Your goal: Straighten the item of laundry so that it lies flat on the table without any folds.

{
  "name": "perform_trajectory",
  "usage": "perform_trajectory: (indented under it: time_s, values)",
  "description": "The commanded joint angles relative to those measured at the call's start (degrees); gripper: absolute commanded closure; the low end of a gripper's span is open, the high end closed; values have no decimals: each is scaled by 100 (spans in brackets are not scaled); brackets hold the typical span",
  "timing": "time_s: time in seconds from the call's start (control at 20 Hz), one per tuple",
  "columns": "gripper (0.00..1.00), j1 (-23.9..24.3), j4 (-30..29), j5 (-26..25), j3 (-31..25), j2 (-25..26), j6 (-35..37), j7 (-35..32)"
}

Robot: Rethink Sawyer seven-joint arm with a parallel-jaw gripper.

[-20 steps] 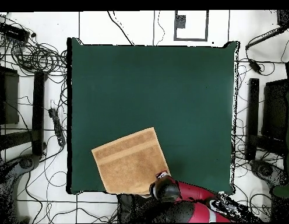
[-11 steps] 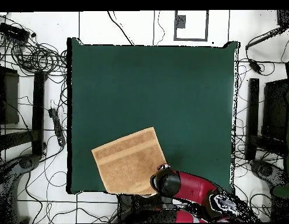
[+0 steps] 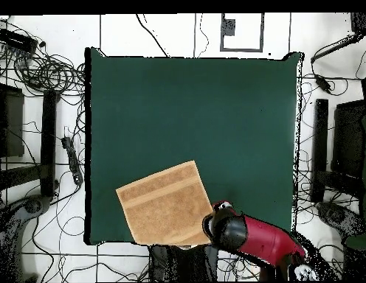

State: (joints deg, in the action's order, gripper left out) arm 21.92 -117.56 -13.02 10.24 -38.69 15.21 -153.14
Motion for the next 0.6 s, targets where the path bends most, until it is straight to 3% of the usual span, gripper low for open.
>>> perform_trajectory:
  time_s: [0.05, 0.15, 0.35, 0.5, 0.6]
  values:
    - [0, 234, -1183, 247, -479, -2655, 1866, 853]
    - [0, 392, -1180, 601, -870, -2843, 1934, 731]
    - [0, 139, -655, 1098, -1281, -1820, 1201, -252]
    - [0, -388, -415, 1369, -989, -1079, 272, -1079]
    - [0, -561, -253, 1400, -824, -748, -125, -1151]
